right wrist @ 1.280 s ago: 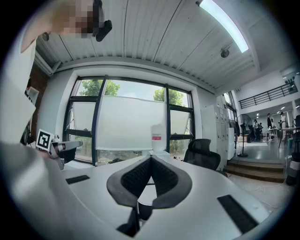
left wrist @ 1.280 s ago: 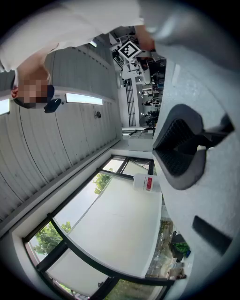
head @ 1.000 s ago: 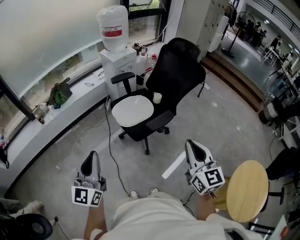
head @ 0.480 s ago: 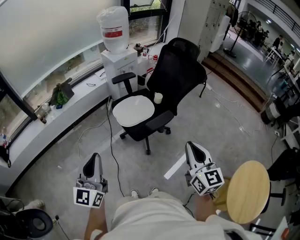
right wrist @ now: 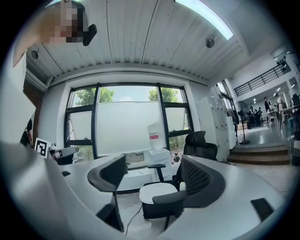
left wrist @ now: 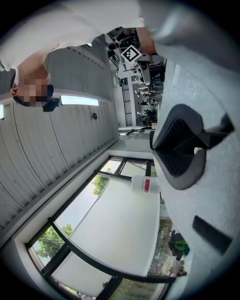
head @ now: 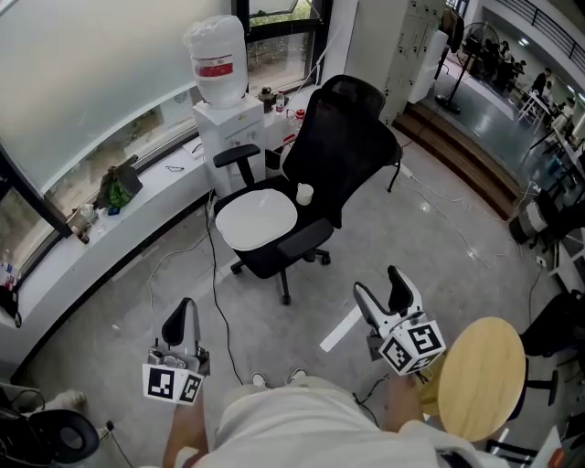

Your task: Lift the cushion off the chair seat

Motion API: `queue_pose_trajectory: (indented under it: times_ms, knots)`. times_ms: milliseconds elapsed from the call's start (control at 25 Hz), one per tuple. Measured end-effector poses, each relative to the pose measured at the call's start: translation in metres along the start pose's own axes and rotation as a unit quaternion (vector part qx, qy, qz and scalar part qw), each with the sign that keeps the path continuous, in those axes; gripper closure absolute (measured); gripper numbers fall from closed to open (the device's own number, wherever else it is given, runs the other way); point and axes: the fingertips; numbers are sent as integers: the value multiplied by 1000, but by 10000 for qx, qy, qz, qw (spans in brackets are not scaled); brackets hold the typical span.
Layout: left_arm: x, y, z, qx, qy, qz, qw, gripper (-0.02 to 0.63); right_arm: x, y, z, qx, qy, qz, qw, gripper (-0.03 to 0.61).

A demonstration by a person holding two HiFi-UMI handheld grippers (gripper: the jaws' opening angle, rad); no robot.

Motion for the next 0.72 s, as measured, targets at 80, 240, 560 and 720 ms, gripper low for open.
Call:
queue_pose_trajectory:
  times_ms: [80, 240, 560, 720]
  knots:
    - [3, 7, 0, 35, -16, 3, 10000, 598, -1, 9, 1, -62, 10, 24, 10000, 143]
    - [8, 21, 7, 115, -55, 43, 9999, 598, 4, 17, 16, 120, -114, -165, 9997, 69]
    - [15, 23, 28, 34, -303, -44, 9995, 598, 14, 23, 52, 176, -584, -361, 9975, 58]
    - [36, 12, 47, -78, -422, 4, 9991, 598, 38, 29, 63, 92, -751, -354, 9965, 58]
Point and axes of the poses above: the fingertips, and each gripper's own axes: x forward along the fingers, y to its right, z out of its underside, and after that the axes turned 5 degrees about y, right-handed
